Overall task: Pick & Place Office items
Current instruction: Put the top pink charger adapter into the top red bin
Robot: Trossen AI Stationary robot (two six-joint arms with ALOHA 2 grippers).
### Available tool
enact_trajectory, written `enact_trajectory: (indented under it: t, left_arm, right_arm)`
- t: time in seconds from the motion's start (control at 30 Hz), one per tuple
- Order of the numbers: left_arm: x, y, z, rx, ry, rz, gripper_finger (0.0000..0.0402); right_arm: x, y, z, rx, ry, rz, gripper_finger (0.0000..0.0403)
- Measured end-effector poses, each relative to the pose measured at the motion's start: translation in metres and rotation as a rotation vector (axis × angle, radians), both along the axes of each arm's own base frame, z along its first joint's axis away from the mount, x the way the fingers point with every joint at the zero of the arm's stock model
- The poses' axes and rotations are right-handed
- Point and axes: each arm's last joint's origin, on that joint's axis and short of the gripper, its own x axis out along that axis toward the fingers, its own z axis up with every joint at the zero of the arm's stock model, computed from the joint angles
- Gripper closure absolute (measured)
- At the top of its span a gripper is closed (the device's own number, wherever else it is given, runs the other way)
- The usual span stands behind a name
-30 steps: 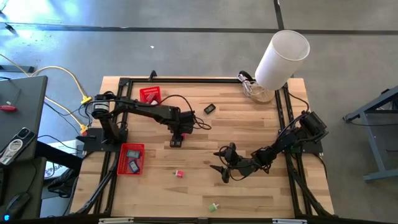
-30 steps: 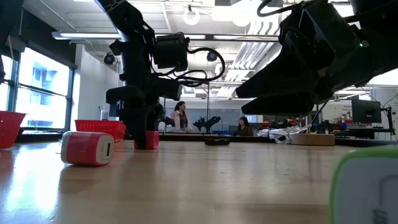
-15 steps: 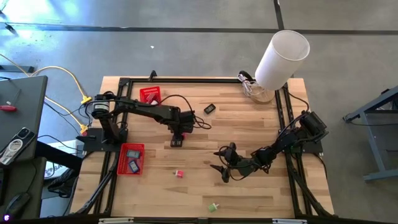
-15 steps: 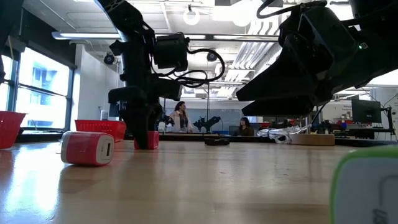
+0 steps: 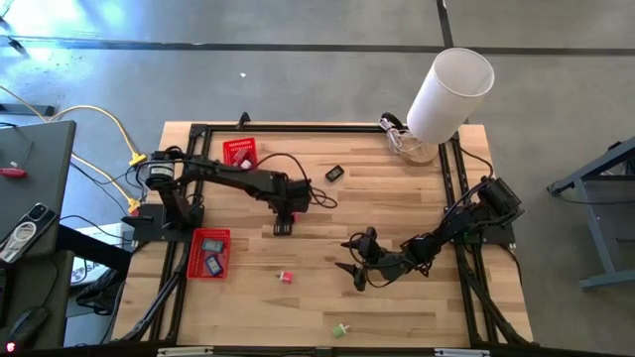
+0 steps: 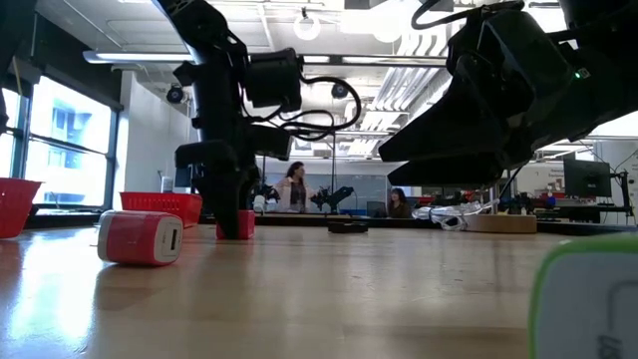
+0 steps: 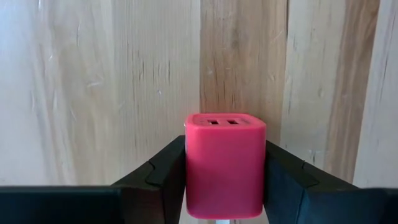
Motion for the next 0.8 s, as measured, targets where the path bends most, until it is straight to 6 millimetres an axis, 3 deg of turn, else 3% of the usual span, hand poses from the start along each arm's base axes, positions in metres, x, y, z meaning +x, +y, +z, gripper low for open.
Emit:
enact_trajectory:
  t: [0.5, 0.8]
  left_arm:
    - [0.003, -0.018, 0.003, 0.09, -0.019, -0.022, 0.0249]
    - [-0.012, -0.027, 0.044, 0.111, -0.112, -0.016, 0.025]
  right_arm:
    - [0.0, -0.001, -0.001, -0.008, 0.004, -0.011, 0.0118]
    - [-0.001, -0.001, -0.001, -0.015, 0.011, -0.017, 0.0118]
